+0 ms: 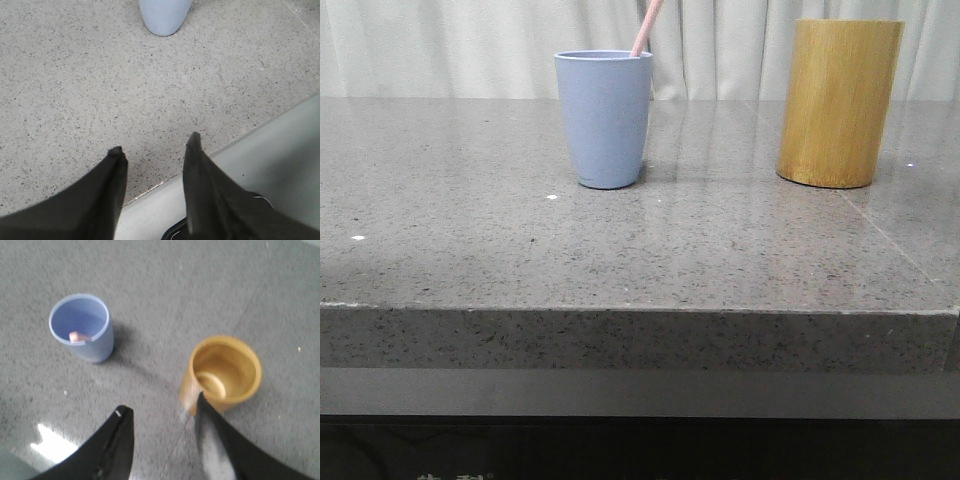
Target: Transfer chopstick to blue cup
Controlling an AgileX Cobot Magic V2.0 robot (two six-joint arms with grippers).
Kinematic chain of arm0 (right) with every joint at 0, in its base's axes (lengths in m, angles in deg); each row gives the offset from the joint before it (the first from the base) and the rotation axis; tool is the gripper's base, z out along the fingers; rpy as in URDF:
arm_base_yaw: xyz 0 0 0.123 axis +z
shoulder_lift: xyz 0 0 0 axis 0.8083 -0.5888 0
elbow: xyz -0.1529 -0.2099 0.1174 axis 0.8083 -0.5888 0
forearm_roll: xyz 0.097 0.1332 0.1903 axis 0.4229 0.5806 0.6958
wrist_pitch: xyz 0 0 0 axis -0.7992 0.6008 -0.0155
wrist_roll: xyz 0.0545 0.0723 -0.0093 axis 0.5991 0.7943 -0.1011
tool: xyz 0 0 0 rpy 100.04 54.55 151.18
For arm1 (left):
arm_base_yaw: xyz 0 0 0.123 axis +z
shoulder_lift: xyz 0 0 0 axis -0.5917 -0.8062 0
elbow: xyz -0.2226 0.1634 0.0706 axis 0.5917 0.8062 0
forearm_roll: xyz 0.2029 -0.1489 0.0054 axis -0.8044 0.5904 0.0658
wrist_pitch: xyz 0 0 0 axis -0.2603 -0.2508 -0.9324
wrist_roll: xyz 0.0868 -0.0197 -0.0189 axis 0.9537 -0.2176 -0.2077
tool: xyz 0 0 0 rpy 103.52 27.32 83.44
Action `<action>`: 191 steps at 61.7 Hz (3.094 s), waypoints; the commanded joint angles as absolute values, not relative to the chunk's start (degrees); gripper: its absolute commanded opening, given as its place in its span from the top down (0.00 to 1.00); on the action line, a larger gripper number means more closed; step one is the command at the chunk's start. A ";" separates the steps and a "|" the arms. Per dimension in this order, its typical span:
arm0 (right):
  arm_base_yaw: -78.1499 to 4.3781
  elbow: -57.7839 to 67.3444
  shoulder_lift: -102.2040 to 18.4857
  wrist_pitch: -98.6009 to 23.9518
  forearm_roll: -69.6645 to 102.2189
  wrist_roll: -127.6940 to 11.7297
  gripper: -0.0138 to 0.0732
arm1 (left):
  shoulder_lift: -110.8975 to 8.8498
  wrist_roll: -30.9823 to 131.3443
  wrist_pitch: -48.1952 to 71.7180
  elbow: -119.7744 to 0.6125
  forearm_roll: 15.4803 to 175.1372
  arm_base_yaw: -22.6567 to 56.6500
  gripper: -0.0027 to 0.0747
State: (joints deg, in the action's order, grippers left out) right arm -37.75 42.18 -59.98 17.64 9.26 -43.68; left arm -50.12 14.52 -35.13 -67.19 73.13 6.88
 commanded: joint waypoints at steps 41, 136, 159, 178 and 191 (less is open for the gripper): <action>-37.99 3.72 -26.32 1.70 11.68 -40.16 0.46 | -49.35 13.94 -31.60 -68.72 73.90 6.51 0.60; -37.99 -1.95 -19.69 -5.48 11.42 -40.16 0.92 | -41.45 15.81 -24.24 -63.63 63.61 7.59 0.99; -37.99 -1.95 -19.69 -5.48 11.42 -40.16 0.92 | -16.45 15.81 5.14 -34.67 65.63 23.79 0.99; -37.99 -1.95 -19.69 -5.48 11.42 -40.16 0.92 | 2.20 15.81 29.70 -10.35 71.41 28.79 0.99; -37.99 -1.95 -19.69 -5.48 11.42 -40.16 0.92 | 6.59 15.71 32.96 -3.38 75.81 31.30 0.99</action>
State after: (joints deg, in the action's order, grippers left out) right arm -37.75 -3.34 -19.70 -1.22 10.93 -40.33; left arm 5.93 15.74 27.31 -3.45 73.05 30.25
